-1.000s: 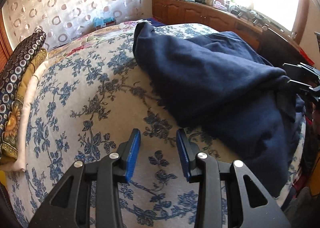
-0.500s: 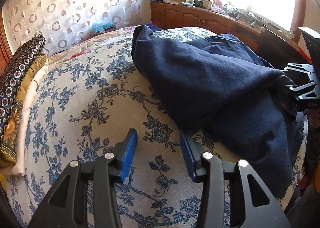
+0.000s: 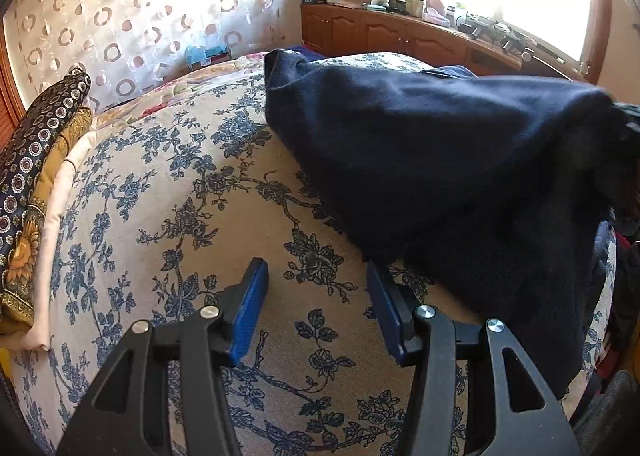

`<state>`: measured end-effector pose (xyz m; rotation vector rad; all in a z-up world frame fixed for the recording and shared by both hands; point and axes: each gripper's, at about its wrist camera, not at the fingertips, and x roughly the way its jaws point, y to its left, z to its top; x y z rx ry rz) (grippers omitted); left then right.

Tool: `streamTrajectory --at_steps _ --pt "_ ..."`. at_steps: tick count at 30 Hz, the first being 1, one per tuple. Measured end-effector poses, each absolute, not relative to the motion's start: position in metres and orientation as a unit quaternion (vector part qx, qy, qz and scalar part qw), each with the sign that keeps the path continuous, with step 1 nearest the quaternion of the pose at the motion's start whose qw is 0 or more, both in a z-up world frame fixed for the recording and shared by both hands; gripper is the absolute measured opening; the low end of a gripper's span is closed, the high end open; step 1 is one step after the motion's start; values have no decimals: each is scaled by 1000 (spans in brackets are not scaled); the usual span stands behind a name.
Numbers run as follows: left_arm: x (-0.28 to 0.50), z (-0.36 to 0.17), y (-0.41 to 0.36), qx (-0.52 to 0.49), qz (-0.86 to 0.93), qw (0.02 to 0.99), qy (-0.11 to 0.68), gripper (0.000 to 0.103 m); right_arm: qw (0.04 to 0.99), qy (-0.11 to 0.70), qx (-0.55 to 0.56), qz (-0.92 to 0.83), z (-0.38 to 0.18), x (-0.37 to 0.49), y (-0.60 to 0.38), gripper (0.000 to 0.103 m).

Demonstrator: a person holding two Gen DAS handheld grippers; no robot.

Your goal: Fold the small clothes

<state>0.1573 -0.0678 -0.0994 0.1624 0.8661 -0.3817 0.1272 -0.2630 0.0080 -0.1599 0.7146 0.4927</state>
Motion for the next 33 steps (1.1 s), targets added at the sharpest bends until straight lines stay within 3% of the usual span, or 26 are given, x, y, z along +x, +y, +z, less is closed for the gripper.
streamTrajectory --at_steps 6,13,16,20,21,33 --pt "143 -83 -48 43 -189 903 384 52 910 332 -51 242 29 104 -279 8" --pt "122 -49 -32 17 -189 919 344 52 902 387 -39 186 -8 100 -315 9" --pt "111 -37 -34 15 -187 926 327 52 899 406 -68 146 -24 102 -319 22" --pt "102 -28 -38 10 -186 931 315 52 912 381 -69 133 -12 98 -322 57" --pt "99 -25 -39 10 -185 932 311 52 916 372 -67 133 -7 97 -322 60" --pt "85 -14 -43 16 -174 938 299 52 908 338 -110 222 10 120 -247 64"
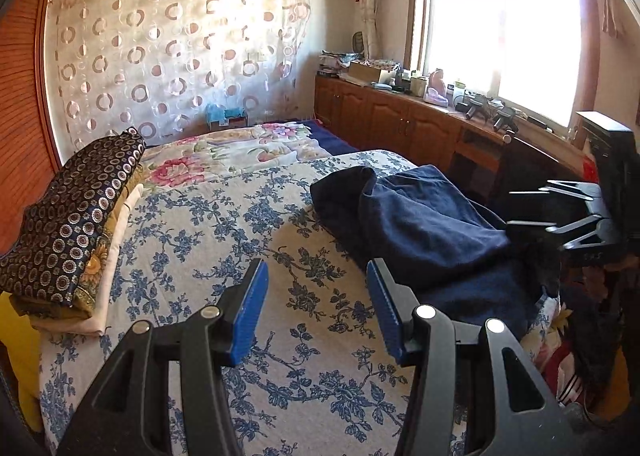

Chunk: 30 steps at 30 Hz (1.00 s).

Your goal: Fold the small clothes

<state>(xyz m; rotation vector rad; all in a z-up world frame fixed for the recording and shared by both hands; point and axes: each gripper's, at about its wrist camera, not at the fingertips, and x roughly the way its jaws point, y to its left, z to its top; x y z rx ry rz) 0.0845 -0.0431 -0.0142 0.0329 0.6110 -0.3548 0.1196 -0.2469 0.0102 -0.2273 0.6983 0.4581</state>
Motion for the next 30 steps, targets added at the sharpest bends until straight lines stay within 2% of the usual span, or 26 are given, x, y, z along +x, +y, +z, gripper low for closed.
streamTrajectory --at_steps 11,19,20,21,22,24,30 --pt "80 -17 -38 10 -172 939 299 52 860 392 -153 290 -24 162 -167 65" --pt "81 -24 -42 10 -178 935 308 52 843 432 -168 274 -53 189 -163 63" --pt "81 -25 -42 10 -178 934 309 52 842 432 -167 275 -53 190 -166 48" --pt "81 -25 -42 10 -178 934 310 52 842 432 -169 276 -52 191 -169 21" --pt "82 -25 -42 9 -179 934 310 52 842 432 -169 276 -50 191 -171 11" --pt "82 -27 -43 7 -180 933 312 52 845 422 -156 288 -40 189 -180 8" --pt "83 -27 -46 6 -183 932 313 52 878 378 -135 261 6 204 -213 7"
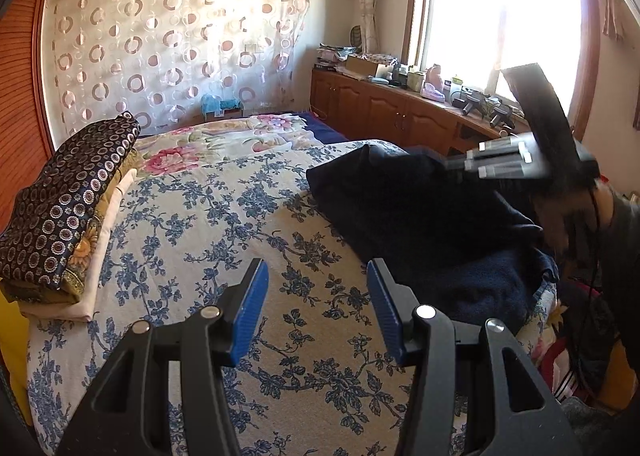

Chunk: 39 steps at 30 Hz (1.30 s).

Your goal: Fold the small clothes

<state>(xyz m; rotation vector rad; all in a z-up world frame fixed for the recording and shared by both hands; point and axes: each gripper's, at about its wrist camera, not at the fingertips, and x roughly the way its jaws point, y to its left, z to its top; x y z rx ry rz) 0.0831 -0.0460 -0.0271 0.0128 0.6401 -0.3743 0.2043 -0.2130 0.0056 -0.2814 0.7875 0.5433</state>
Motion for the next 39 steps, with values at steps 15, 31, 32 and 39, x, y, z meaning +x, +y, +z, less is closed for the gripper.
streamTrajectory --at_steps 15,31,32,39 --pt "85 -39 -59 10 -197 924 326 52 912 393 -94 77 8 271 -311 50" --pt "89 -54 -85 24 -214 913 347 52 882 449 -37 135 -40 294 -296 13" --pt "89 -56 -86 24 -214 912 349 52 885 445 -36 134 -39 294 -298 7" --pt "89 -58 -87 21 -217 911 351 52 927 369 -3 73 -6 280 -332 3"
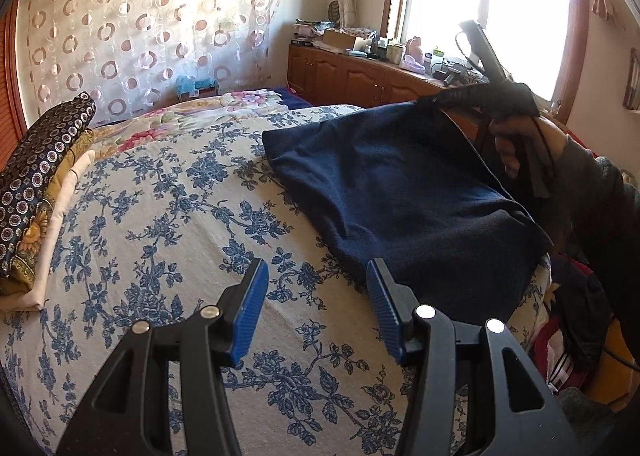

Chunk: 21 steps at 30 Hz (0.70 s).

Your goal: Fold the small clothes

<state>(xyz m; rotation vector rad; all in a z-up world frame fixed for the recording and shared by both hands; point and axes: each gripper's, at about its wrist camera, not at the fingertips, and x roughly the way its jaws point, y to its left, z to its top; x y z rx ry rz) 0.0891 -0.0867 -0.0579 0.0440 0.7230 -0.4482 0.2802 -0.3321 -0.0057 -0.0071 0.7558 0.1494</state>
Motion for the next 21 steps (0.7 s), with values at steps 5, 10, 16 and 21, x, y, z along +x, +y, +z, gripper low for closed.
streamTrajectory --at_steps 5,10,16,21 --pt "89 -60 -90 29 -219 909 353 52 928 372 10 26 0 282 -359 7" --pt "91 -63 -92 27 -223 905 361 52 935 352 -5 51 11 252 -359 48" --pt "93 -68 -98 31 -220 901 372 52 932 349 -38 85 8 203 -344 59" --pt "92 -70 -103 35 -224 900 373 52 922 367 -55 108 -10 167 -334 62"
